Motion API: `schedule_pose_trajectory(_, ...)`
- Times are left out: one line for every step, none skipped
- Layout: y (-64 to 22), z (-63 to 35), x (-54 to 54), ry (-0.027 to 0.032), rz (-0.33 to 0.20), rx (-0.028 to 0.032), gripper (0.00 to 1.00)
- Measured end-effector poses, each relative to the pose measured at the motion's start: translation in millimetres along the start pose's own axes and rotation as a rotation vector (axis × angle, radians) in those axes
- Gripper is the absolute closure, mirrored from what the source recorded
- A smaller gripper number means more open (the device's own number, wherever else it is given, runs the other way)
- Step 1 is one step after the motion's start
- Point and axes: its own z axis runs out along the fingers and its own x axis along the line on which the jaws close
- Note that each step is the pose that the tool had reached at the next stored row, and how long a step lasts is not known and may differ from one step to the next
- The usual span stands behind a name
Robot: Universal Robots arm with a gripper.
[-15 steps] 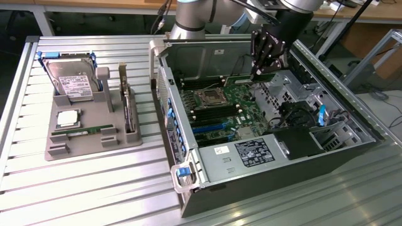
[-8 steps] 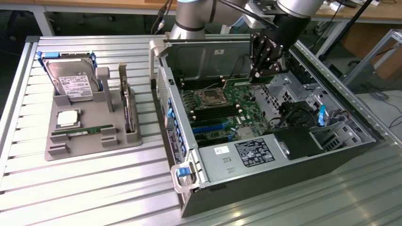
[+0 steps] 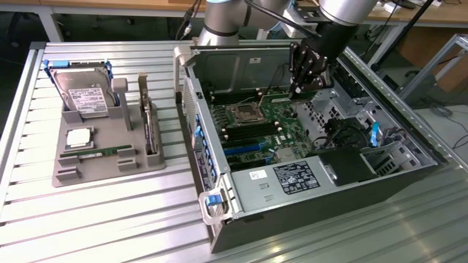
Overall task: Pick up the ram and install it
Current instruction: 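Insert the ram into the slot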
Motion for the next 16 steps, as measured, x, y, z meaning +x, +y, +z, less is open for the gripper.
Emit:
schedule_pose_trajectory(-0.1, 1.4, 0.1, 0.0000, 0.000, 0.0000, 0.87)
schedule_pose_trajectory(-0.1, 2.9, 0.2, 0.0000, 0.000, 0.0000, 0.87)
schedule_pose_trajectory(-0.2, 4.2, 0.3, -0.0001, 0.000, 0.0000, 0.87)
schedule_pose_trajectory(-0.2, 5.0, 0.3, 0.0000, 0.000, 0.0000, 0.87)
schedule_pose_trajectory(-0.3, 6.4, 0.4, 0.0000, 0.000, 0.0000, 0.87)
schedule_pose_trajectory(-0.3, 7.1, 0.4, 0.0001, 0.000, 0.0000, 0.87)
schedule_pose_trajectory(-0.3, 8.3, 0.5, 0.0000, 0.000, 0.0000, 0.87)
schedule_pose_trajectory(-0.4, 9.2, 0.6, 0.0000, 0.000, 0.0000, 0.87)
schedule_pose_trajectory(-0.4, 10.4, 0.7, -0.0001, 0.000, 0.0000, 0.87)
schedule_pose_trajectory(-0.5, 11.4, 0.7, 0.0000, 0.000, 0.0000, 0.87)
schedule_pose_trajectory(-0.5, 12.6, 0.8, 0.0000, 0.000, 0.0000, 0.87)
schedule_pose_trajectory(-0.5, 13.3, 0.8, 0.0001, 0.000, -0.0001, 0.87)
schedule_pose_trajectory(-0.6, 14.3, 0.9, 0.0000, 0.000, 0.0000, 0.87)
schedule_pose_trajectory(-0.6, 14.7, 0.9, 0.0000, 0.000, 0.0000, 0.87)
schedule_pose_trajectory(-0.7, 16.1, 1.0, -0.0001, 0.000, 0.0000, 0.87)
schedule_pose_trajectory(-0.7, 17.1, 1.1, 0.0000, 0.000, 0.0000, 0.87)
